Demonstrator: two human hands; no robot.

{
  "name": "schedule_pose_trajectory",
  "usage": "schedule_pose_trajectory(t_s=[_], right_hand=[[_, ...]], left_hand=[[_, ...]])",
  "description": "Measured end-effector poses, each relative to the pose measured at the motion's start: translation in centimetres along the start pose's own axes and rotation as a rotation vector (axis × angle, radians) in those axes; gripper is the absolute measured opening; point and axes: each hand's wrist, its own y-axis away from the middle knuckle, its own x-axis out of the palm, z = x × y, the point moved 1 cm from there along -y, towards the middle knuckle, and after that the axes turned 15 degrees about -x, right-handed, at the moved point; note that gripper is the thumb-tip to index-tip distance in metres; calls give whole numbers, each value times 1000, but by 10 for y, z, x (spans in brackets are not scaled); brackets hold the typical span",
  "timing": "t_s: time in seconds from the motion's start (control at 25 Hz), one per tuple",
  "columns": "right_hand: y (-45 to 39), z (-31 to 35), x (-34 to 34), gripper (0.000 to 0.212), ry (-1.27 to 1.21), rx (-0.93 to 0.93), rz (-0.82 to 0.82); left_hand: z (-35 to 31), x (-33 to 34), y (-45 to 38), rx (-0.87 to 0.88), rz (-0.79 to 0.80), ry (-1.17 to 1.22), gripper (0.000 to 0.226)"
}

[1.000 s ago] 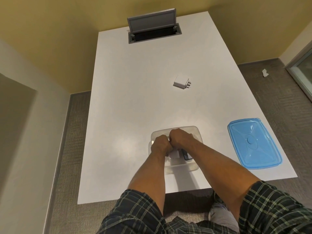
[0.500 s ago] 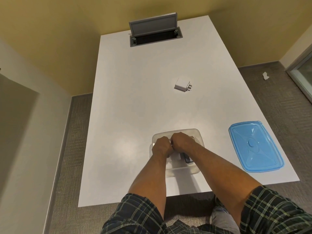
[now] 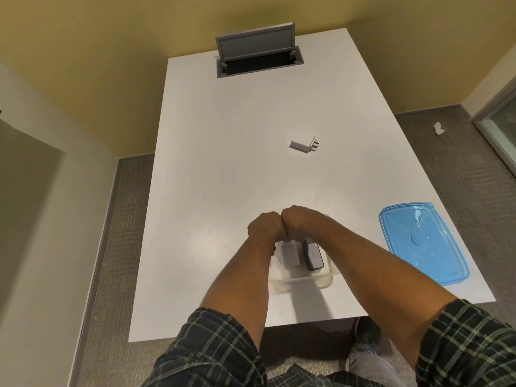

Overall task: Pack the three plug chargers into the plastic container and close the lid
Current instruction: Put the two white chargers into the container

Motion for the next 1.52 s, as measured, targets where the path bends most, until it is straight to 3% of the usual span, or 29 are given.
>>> schedule_pose_trajectory(t_s=[0.12, 0.24, 0.36, 0.6, 0.76, 0.84, 1.08, 1.4, 1.52], right_hand=[[3, -4, -23, 5, -152, -50, 46], [8, -7, -47, 8, -270, -82, 49], [7, -15, -66, 4, -297, -94, -33], [-7, -47, -74, 3, -211, 59, -465], [-20, -73, -65, 44, -176, 156, -568], [-26, -81, -63, 56, -164, 154, -577], [-48, -104, -68, 64, -107, 167, -570], [-75, -130, -81, 70, -87, 193, -573], [-83, -136, -89, 61, -91, 181, -610]], left_hand=[[-7, -25, 1, 25, 203, 19, 8], [-9, -47, 3, 65, 275, 28, 10], [-13, -66, 0, 96, 189, 102, 15], [-11, -78, -21, 219, -191, 295, 21], [-24, -74, -34, 275, -311, 277, 36], [-33, -71, -42, 304, -315, 216, 48], [-60, -64, -65, 374, -270, 89, 73], [-76, -61, -91, 341, -242, -50, 89], [-75, -57, -102, 328, -189, -68, 94]])
